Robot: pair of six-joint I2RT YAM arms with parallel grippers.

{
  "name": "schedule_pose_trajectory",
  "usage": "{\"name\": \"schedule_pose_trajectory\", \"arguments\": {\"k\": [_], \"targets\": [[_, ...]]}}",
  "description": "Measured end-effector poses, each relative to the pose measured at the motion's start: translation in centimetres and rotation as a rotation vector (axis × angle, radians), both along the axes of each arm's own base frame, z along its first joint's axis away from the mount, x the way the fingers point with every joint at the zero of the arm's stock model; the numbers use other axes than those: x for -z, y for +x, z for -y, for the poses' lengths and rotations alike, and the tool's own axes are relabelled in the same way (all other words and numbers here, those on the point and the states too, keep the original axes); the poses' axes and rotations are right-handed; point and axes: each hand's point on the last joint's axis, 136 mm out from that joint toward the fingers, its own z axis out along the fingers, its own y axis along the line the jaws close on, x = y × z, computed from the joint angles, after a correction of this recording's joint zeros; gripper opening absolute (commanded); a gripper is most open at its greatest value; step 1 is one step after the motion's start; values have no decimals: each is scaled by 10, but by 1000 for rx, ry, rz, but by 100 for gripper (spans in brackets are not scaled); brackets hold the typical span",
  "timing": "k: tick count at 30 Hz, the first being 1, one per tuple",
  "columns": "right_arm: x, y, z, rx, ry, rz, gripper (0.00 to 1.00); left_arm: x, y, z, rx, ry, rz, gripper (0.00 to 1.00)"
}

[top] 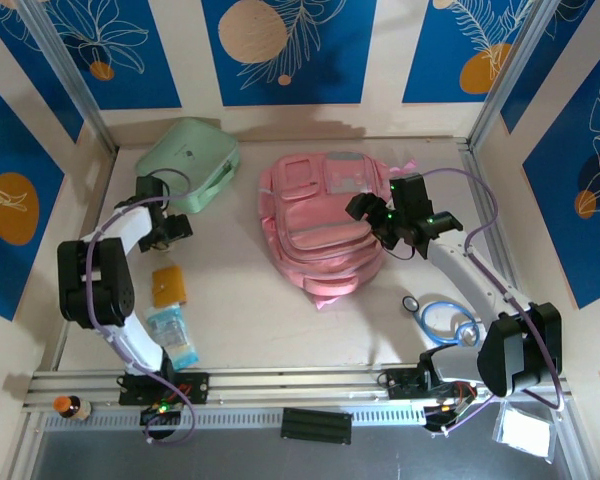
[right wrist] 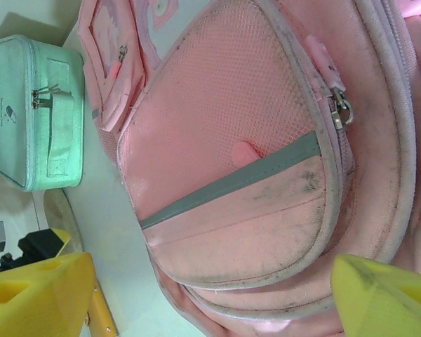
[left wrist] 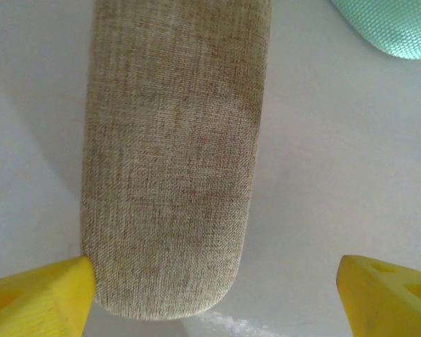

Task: Pack books, pencil case, and school supplies into a backpack

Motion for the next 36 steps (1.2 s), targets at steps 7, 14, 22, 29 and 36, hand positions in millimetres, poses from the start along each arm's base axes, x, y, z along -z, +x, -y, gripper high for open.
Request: {"name": "schedule_pose_trajectory", "arguments": {"k": [7,14,22,29,36], "targets": [[-2,2,-1,0,4,14,86,6,7,-9,3,36,-16,81],[-3,2,-1,-2,7,13,85,15,13,-20,-22,48,-35,81],[-3,2,-1,-2,8,13,84,30,16,-22,-24,35,-65,75],[-3,1,-3,-4,10,12,84,29,17,-25,-32,35,-60,71],[-4,2,-3,-5,11,16,84,29,18,-27,-45,24,-47,47]]}}
